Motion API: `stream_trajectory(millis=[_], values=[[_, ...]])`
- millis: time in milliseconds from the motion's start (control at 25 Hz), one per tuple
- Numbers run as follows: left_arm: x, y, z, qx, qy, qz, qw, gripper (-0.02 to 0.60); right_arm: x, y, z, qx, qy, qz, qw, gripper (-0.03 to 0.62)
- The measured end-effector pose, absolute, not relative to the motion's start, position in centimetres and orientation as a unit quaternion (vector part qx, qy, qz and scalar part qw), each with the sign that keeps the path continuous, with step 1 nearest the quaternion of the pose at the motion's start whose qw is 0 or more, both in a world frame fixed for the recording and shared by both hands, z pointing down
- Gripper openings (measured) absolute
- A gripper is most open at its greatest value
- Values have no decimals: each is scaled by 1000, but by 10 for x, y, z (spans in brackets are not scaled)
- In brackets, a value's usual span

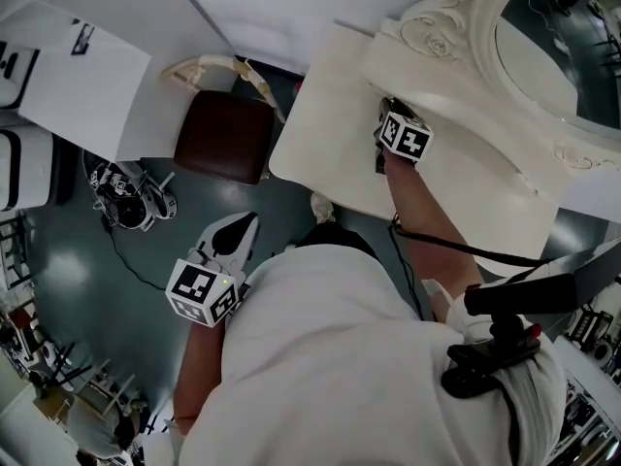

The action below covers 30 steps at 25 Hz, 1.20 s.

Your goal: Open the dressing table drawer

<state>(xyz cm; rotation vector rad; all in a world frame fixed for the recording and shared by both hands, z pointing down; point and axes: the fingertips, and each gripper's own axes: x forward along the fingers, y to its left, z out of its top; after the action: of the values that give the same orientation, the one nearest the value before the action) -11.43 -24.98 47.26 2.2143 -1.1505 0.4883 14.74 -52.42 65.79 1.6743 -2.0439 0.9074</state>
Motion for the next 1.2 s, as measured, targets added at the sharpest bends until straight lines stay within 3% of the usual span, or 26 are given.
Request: stream_trajectory(millis=[1200], values=[[-134,-220,476,839,-424,173,295,2,132,-477,664,587,-717,321,194,94]])
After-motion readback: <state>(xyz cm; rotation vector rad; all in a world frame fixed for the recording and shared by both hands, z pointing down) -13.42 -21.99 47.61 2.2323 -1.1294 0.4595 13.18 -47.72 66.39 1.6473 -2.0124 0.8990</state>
